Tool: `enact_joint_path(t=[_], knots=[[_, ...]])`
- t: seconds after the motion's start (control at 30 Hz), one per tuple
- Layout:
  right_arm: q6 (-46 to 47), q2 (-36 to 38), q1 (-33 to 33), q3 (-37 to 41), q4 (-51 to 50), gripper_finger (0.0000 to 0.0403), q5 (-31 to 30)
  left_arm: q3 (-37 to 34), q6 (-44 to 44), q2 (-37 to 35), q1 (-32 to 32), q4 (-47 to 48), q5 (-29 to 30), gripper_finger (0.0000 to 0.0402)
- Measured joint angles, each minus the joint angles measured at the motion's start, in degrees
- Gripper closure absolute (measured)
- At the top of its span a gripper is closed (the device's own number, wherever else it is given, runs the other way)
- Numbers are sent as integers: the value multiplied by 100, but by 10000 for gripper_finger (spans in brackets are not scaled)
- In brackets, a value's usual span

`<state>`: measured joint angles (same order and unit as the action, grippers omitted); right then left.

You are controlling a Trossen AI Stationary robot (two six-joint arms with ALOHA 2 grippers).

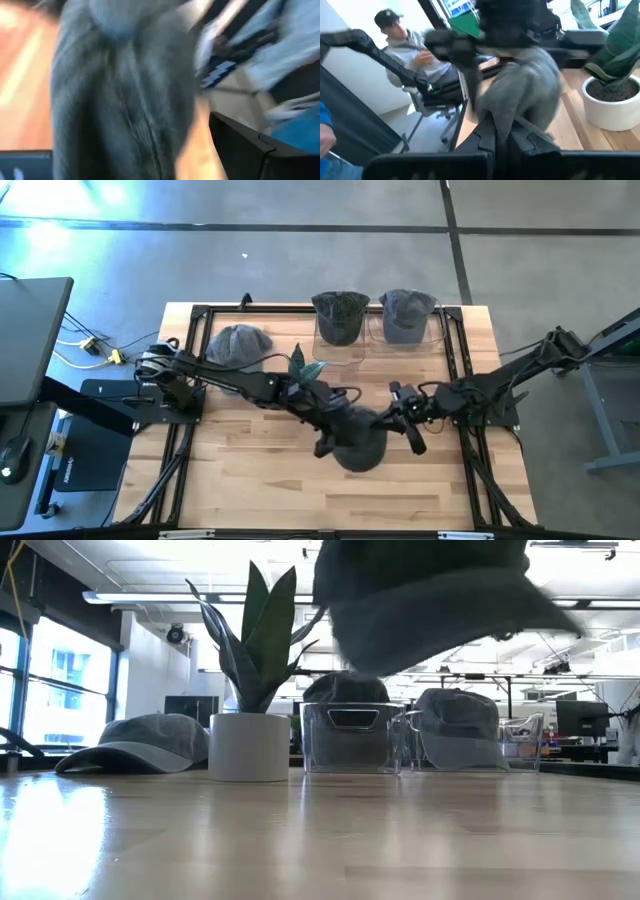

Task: Pick & Place hat
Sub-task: Put the green cap into the left transparent bin

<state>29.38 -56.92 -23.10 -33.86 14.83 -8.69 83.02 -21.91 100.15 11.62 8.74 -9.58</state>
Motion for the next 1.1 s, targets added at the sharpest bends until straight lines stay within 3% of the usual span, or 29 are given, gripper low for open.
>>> enact_joint_path(t=[0.17, 0.3, 0.53, 0.83, 0.97, 1.1], knots=[[20, 349, -24, -14, -263, 395, -38, -2, -152, 171, 7, -110, -705, 188], [22, 482, -22, -16, -361, 394, 253, 29, -278, 81, -4, -613, -1346, 260], [153, 478, -22, -20, -625, 392, 1124, 124, -256, -74, -93, -459, -2235, 390], [361, 478, 21, -20, -647, 377, 1949, 387, -226, -72, -516, -213, -3100, 386], [672, 474, 141, -20, -646, 318, 2616, 396, -193, -72, -753, -217, -3302, 399], [457, 471, 227, -20, -644, 244, 2790, 396, -219, -72, -893, -258, -3404, 397]])
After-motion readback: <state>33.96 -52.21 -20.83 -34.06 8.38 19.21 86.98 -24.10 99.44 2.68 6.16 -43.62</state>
